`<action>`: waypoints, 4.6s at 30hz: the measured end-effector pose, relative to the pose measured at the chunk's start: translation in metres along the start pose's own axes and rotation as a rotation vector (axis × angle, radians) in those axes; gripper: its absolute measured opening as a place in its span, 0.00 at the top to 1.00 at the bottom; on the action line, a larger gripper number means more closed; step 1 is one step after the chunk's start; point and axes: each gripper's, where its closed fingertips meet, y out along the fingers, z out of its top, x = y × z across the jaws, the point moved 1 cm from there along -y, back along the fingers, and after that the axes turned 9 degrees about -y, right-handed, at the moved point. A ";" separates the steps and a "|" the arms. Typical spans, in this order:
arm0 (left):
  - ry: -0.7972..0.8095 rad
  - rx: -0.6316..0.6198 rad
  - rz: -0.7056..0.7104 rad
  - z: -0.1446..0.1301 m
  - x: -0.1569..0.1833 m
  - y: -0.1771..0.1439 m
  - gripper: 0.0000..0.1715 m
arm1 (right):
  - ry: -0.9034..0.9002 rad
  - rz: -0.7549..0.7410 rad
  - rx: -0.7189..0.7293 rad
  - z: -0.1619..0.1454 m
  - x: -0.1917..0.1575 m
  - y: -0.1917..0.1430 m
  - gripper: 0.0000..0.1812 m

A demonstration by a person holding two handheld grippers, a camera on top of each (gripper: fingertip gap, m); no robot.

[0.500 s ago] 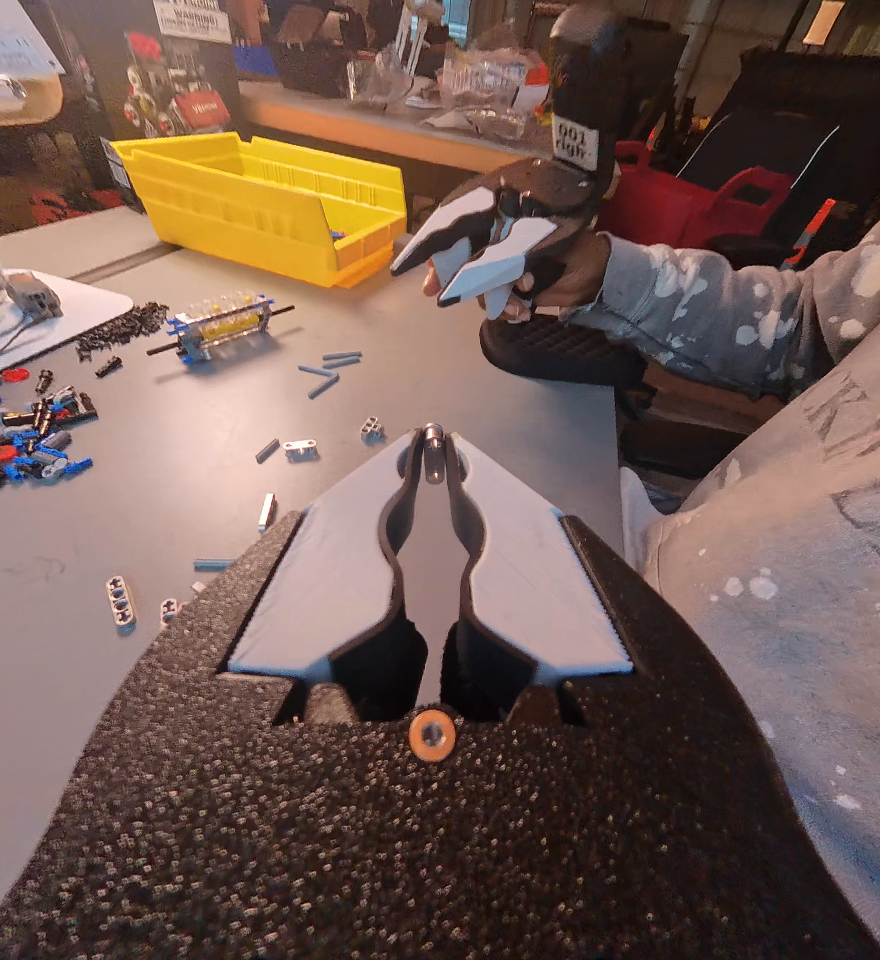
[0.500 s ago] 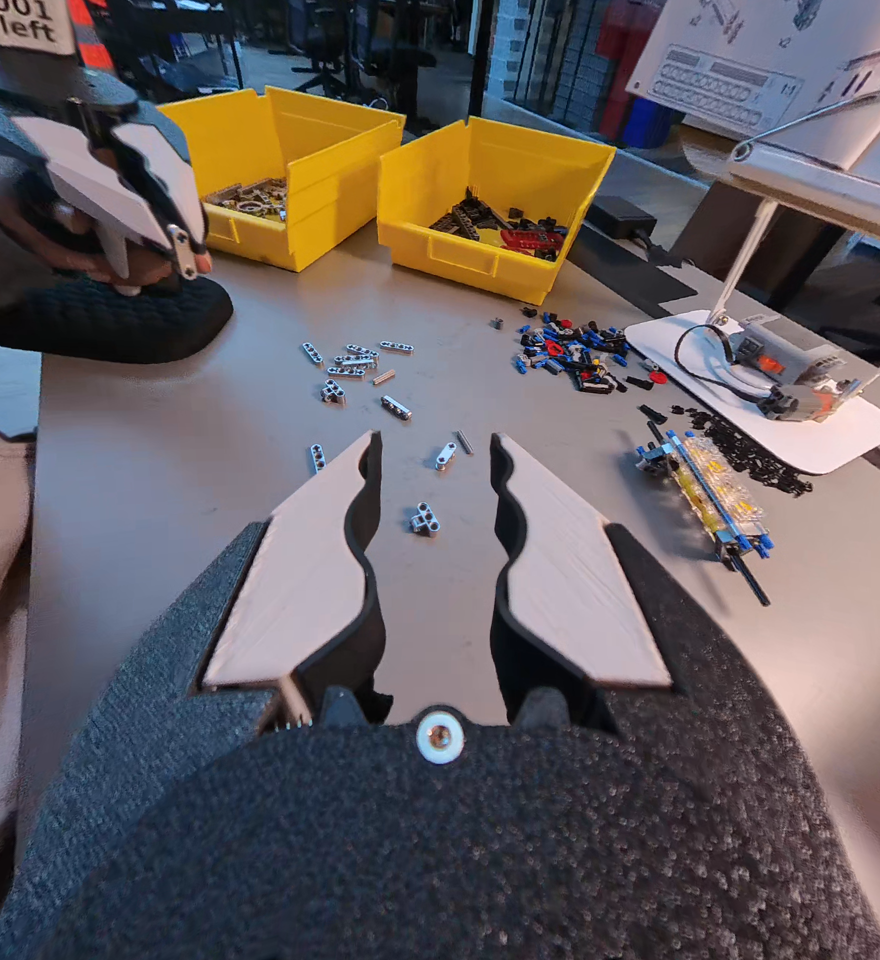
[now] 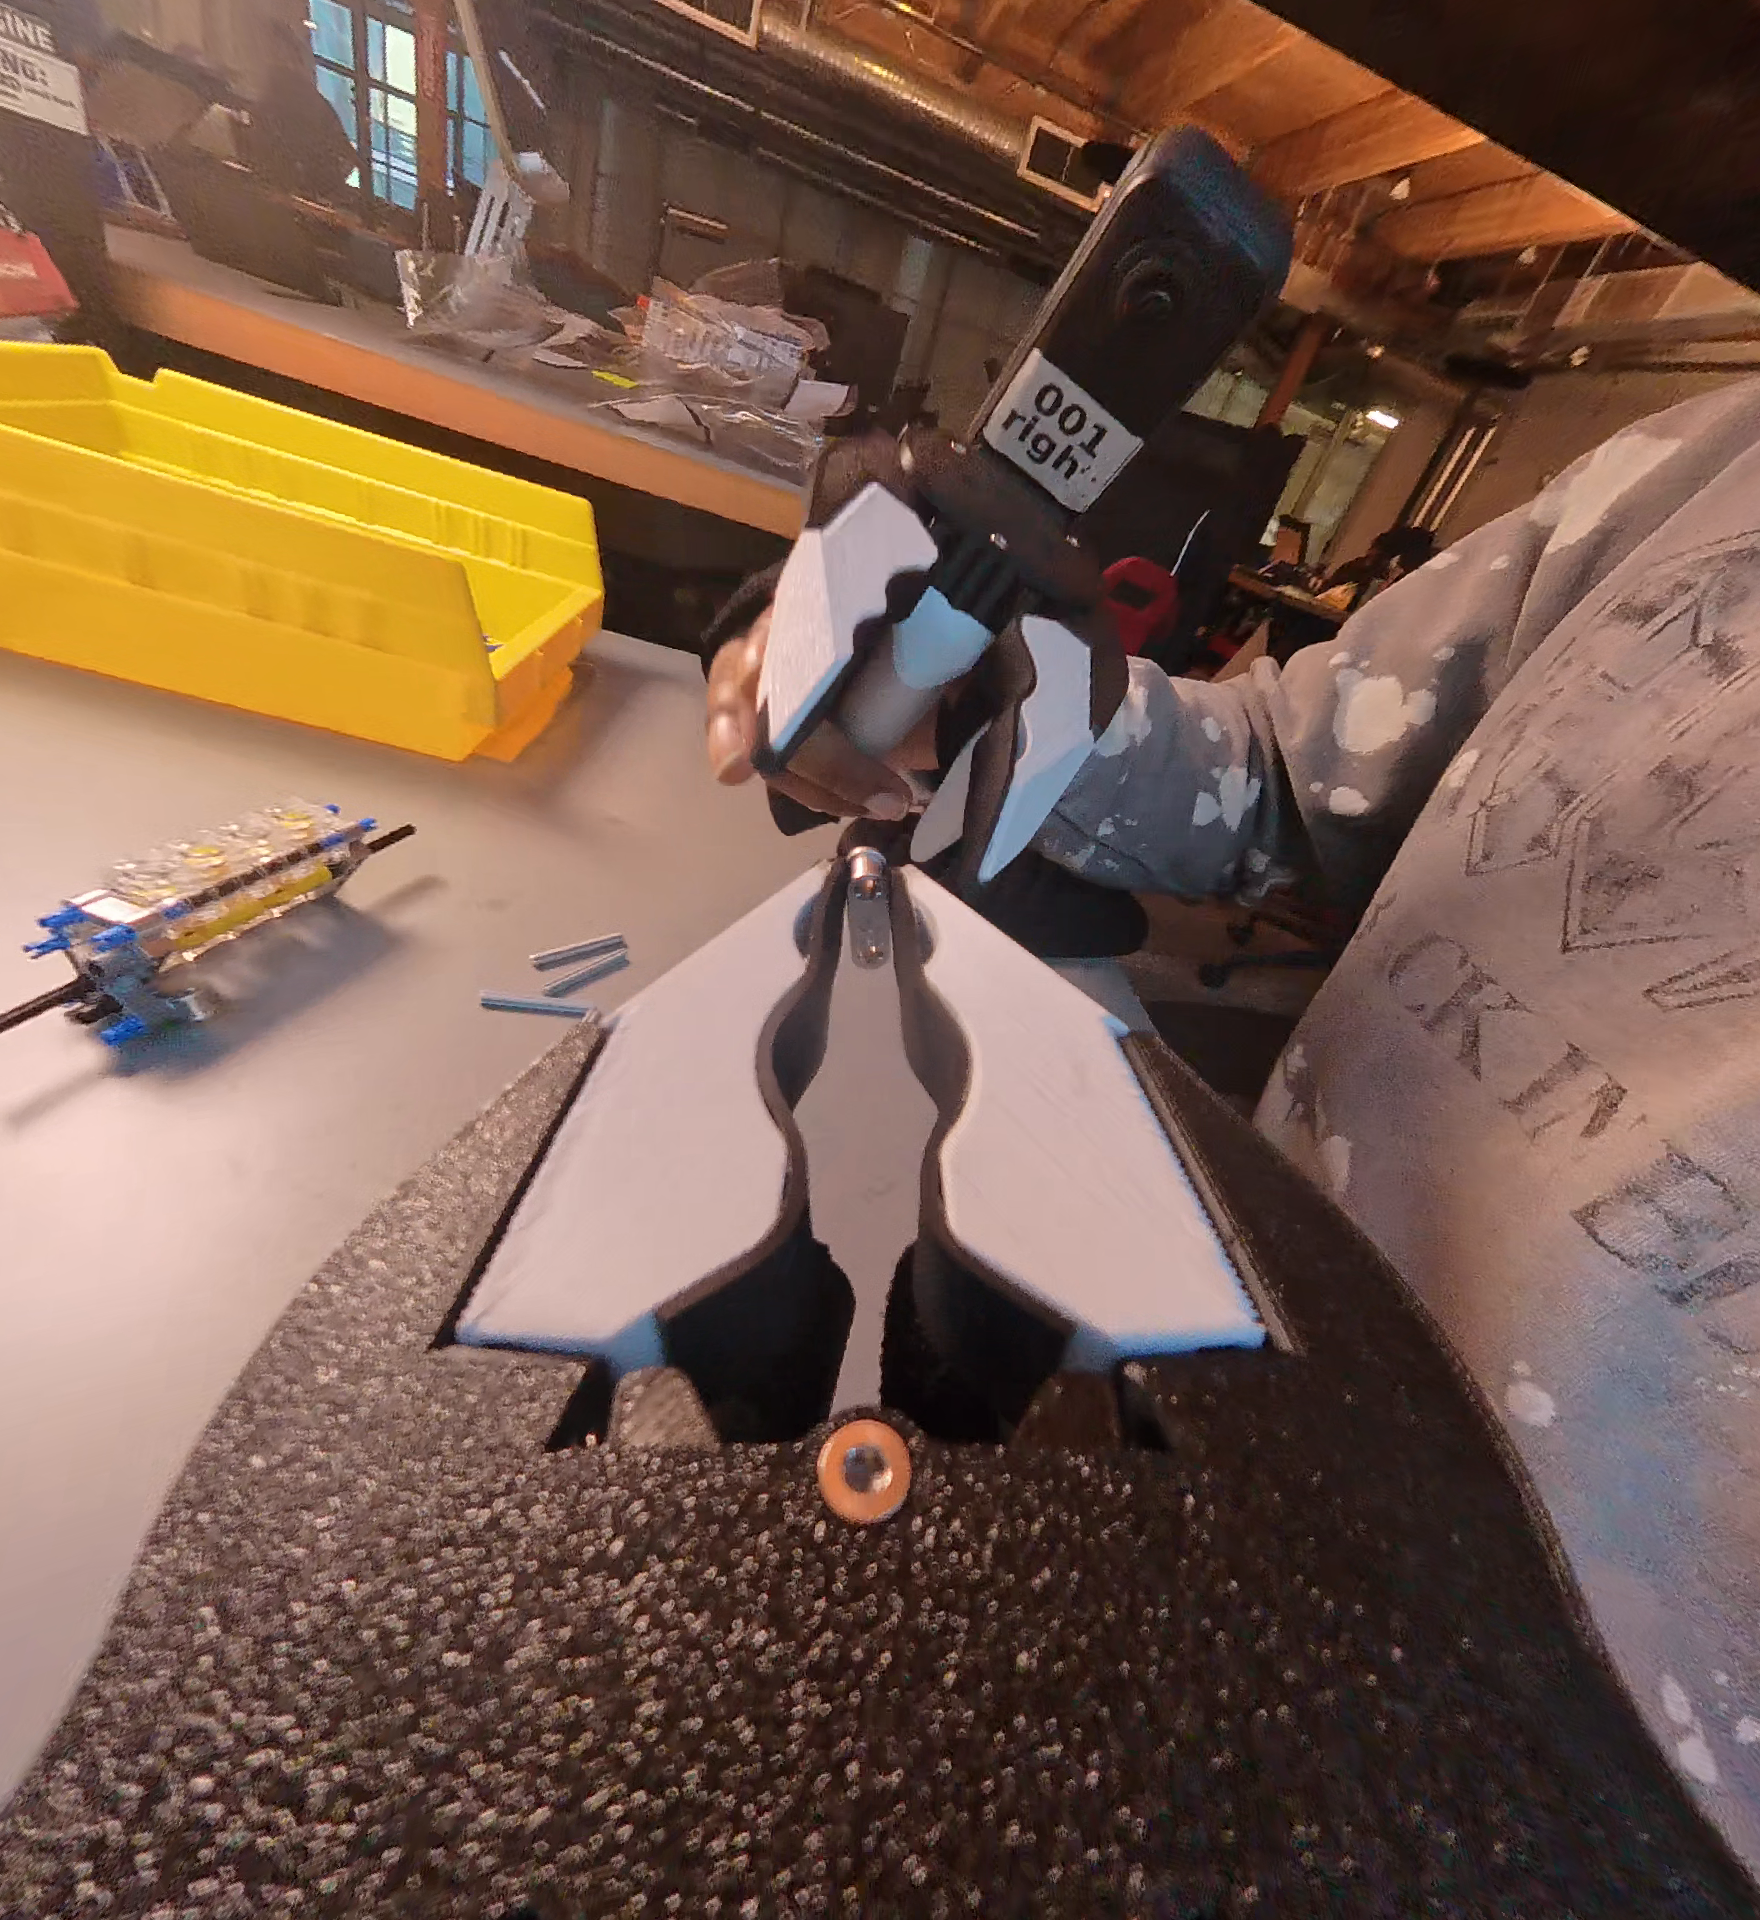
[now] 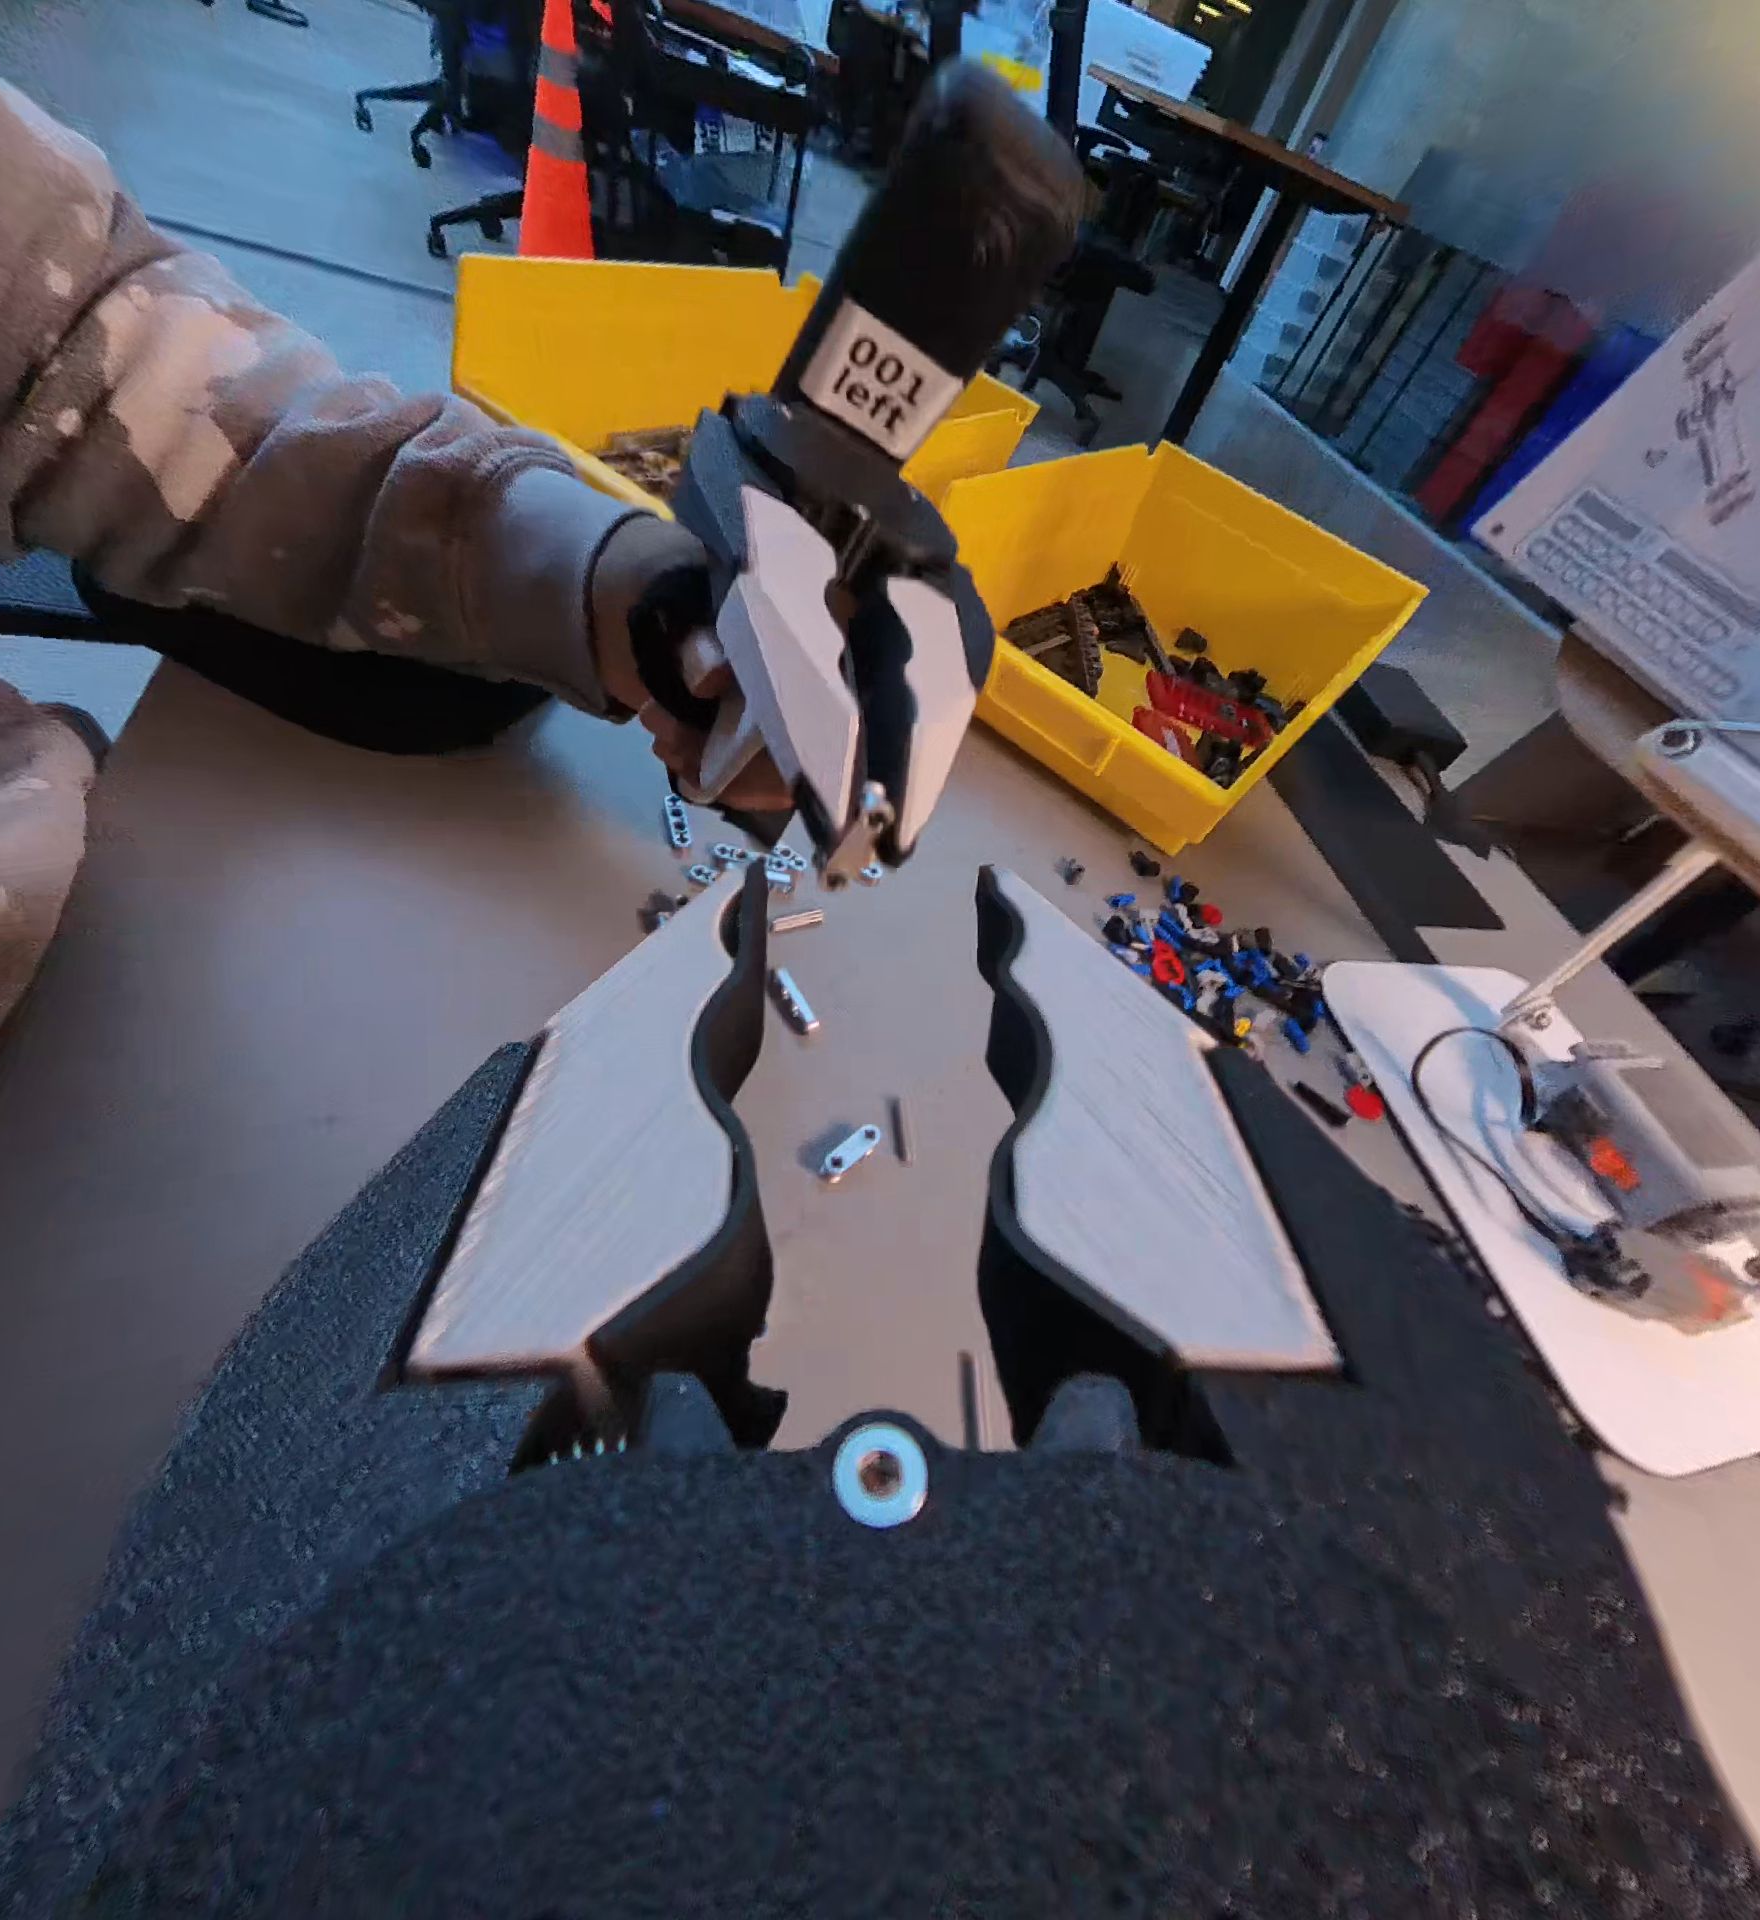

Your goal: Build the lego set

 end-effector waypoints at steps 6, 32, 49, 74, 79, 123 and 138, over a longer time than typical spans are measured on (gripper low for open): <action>-0.055 0.032 -0.078 0.003 0.012 -0.008 0.96 | -0.047 -0.080 0.105 0.038 0.005 0.021 0.71; -0.510 0.118 -0.453 -0.002 0.027 -0.030 0.96 | -0.412 0.033 0.043 0.026 -0.025 0.045 0.85; -0.587 0.149 -0.235 -0.006 -0.007 -0.029 0.96 | -0.391 -0.081 0.024 -0.002 -0.008 0.046 0.88; -0.403 0.162 0.024 -0.004 -0.033 -0.036 0.97 | -0.045 -0.092 -0.069 -0.036 0.047 0.003 0.78; -0.210 0.114 0.148 -0.003 -0.035 -0.039 0.97 | 0.185 -0.142 -0.460 -0.119 0.066 -0.053 0.85; -0.050 0.054 0.433 -0.010 -0.080 -0.081 0.97 | 0.371 0.010 -0.610 -0.167 0.022 -0.043 0.91; -0.081 0.084 0.422 -0.007 -0.083 -0.088 0.97 | 0.221 0.355 -0.633 -0.168 0.013 -0.016 0.99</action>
